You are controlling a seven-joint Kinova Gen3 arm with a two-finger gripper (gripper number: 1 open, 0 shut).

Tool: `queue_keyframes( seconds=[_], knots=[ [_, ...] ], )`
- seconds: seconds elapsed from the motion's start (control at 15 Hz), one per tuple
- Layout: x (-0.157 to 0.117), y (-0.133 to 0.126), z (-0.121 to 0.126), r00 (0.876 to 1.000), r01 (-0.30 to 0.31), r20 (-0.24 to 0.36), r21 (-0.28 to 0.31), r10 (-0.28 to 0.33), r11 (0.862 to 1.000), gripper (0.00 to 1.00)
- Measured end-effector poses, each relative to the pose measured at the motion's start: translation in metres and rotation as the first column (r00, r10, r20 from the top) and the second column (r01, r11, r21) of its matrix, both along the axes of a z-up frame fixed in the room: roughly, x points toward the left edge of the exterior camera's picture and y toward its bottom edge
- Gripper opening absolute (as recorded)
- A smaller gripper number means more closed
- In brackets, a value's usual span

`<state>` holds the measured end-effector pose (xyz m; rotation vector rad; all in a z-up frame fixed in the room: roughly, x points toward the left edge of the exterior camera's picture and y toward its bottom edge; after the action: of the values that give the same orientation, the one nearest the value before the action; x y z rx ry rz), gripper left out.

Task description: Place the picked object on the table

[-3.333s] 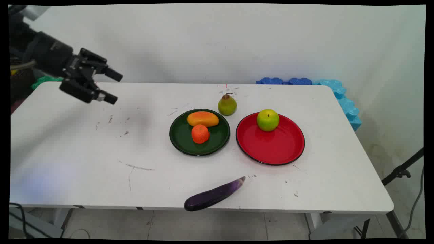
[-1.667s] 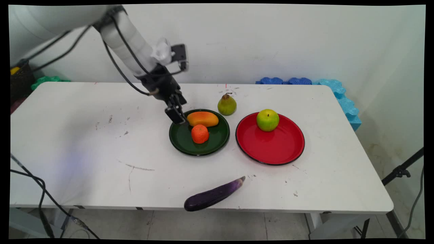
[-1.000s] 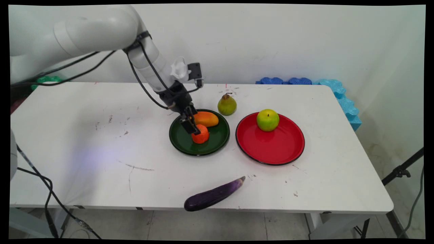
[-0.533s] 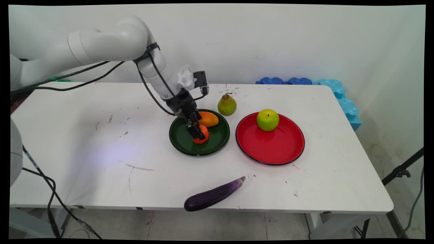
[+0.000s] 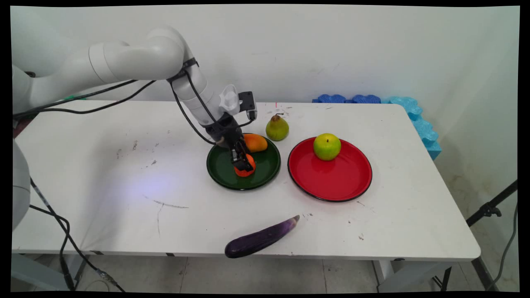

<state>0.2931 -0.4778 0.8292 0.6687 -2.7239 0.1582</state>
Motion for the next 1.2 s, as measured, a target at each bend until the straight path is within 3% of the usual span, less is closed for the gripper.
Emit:
queue_keyframes(
  seconds=[0.73,1.2],
  knots=[
    [-0.005,0.009,0.006,0.999,0.027,-0.021,0.009,-0.027,1.000,0.00],
    [-0.014,0.018,0.054,0.998,0.015,-0.062,-0.026,-0.016,1.000,0.00]
  ],
)
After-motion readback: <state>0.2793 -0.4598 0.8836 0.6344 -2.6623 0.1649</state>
